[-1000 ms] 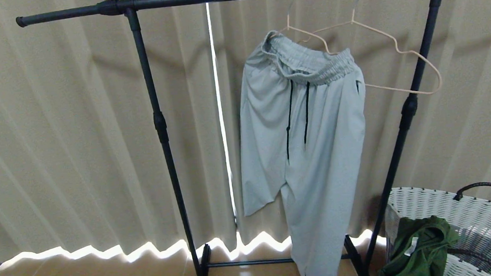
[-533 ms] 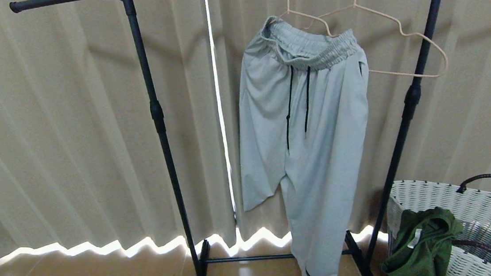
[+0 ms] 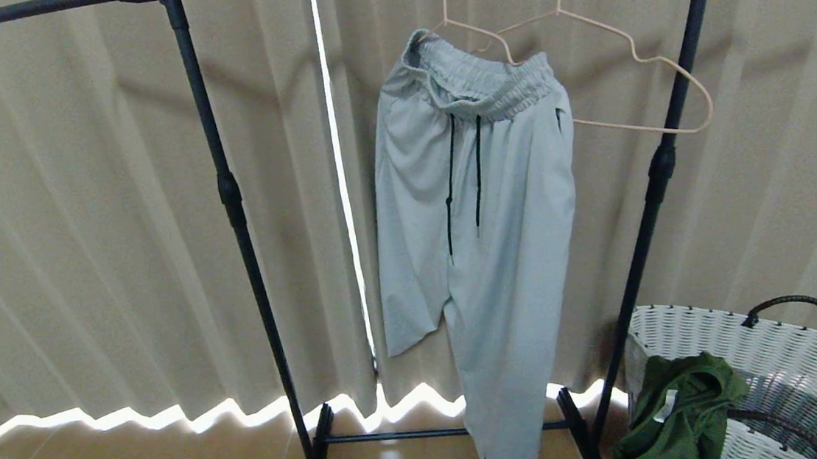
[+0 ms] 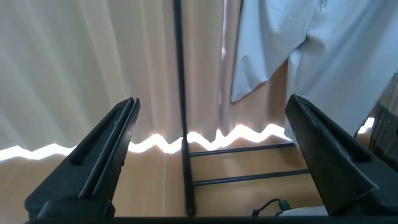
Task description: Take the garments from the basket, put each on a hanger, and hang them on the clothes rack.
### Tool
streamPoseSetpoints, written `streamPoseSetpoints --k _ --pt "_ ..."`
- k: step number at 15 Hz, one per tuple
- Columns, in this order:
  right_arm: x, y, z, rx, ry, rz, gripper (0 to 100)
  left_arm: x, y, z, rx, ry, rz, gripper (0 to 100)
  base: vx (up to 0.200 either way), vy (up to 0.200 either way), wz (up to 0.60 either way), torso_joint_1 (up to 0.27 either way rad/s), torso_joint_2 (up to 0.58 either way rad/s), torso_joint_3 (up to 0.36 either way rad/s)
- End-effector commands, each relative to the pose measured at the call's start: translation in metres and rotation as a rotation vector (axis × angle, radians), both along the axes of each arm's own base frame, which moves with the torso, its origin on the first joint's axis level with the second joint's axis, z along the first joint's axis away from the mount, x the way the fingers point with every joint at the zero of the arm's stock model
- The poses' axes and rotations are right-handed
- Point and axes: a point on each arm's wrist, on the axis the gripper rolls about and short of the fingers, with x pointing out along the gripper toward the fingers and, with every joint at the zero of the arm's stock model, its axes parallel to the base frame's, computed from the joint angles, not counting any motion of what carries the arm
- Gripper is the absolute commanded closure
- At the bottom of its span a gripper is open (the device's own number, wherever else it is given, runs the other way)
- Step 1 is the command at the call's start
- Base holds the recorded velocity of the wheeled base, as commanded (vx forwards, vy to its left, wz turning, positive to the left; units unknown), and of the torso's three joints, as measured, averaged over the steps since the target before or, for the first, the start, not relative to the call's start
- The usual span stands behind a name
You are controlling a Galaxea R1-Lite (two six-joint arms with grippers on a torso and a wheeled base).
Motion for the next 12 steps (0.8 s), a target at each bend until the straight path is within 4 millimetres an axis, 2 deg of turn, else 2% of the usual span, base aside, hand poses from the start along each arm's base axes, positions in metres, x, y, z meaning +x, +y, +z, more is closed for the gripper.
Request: streamPoseSetpoints --k 1,3,12 --pt "-0.0001 0.0 -0.0002 -0.001 0.001 0.001 0 0.0001 0.0 0.0 0.0 0.002 -0.001 0 0.0 -0.2 0.0 -0.002 0.0 0.002" --pt "-0.0001 0.0 0.0 -0.001 -0.001 0.001 0 0.0001 0.0 0.0 0.0 0.002 -0.001 0 0.0 -0.2 0.0 0.002 0.0 0.002" --pt "-0.0001 0.0 0.0001 0.042 -0.002 0.001 0 0.0002 -0.0001 -0.0005 0.006 0.003 -0.007 0 0.0 0.0 0.0 0.0 0.0 0.0"
